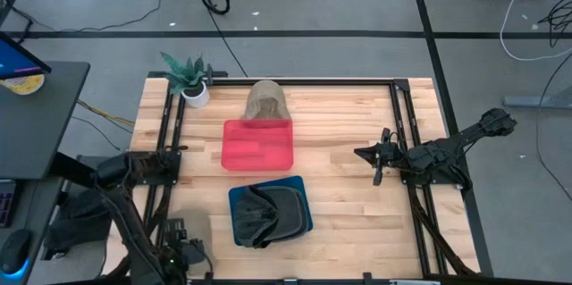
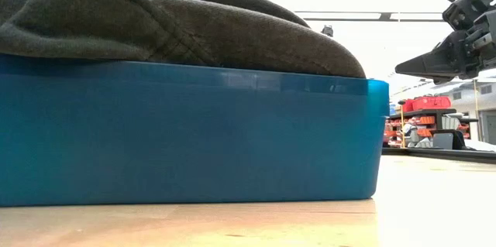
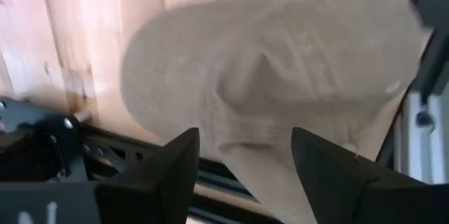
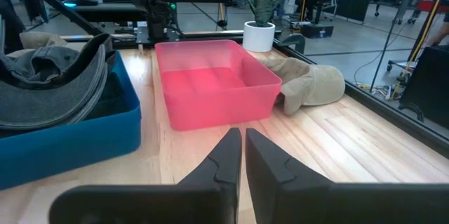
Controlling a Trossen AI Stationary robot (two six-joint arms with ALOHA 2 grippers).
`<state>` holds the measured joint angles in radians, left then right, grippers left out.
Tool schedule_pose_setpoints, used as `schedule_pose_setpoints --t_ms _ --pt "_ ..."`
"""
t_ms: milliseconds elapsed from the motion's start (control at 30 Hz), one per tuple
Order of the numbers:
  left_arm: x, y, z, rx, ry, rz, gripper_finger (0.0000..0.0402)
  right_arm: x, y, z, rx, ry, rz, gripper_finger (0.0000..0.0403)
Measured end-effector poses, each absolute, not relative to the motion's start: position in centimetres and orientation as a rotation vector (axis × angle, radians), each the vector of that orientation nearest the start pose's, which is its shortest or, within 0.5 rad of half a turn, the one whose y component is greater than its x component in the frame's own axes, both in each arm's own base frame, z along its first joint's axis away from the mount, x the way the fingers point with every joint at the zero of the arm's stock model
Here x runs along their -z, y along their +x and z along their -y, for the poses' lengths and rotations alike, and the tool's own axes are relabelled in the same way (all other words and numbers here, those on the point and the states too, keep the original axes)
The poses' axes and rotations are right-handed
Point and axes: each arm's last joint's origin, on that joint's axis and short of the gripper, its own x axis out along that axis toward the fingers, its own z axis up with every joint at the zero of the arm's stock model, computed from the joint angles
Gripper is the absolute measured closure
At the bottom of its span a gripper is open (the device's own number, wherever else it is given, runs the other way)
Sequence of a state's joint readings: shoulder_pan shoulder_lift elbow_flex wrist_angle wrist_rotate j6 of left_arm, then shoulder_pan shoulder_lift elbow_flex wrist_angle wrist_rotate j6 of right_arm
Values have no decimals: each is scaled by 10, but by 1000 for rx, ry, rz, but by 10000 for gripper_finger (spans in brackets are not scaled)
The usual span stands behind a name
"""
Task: Pick & Place hat
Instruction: Put the bottom brown cap into the pink bin
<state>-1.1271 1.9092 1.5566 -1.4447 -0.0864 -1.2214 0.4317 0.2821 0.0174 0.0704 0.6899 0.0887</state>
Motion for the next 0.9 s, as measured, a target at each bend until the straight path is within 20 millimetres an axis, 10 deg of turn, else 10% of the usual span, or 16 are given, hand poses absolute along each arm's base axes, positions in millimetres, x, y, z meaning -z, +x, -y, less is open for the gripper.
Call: schedule_pose_setpoints --t_ms 567,900 --pt "-161 142 289 -261 144 -1676 175 -153 105 -28 264 -16 -153 378" --pt "-153 143 280 -332 155 -1657 281 -153 105 -28 264 -16 -154 378"
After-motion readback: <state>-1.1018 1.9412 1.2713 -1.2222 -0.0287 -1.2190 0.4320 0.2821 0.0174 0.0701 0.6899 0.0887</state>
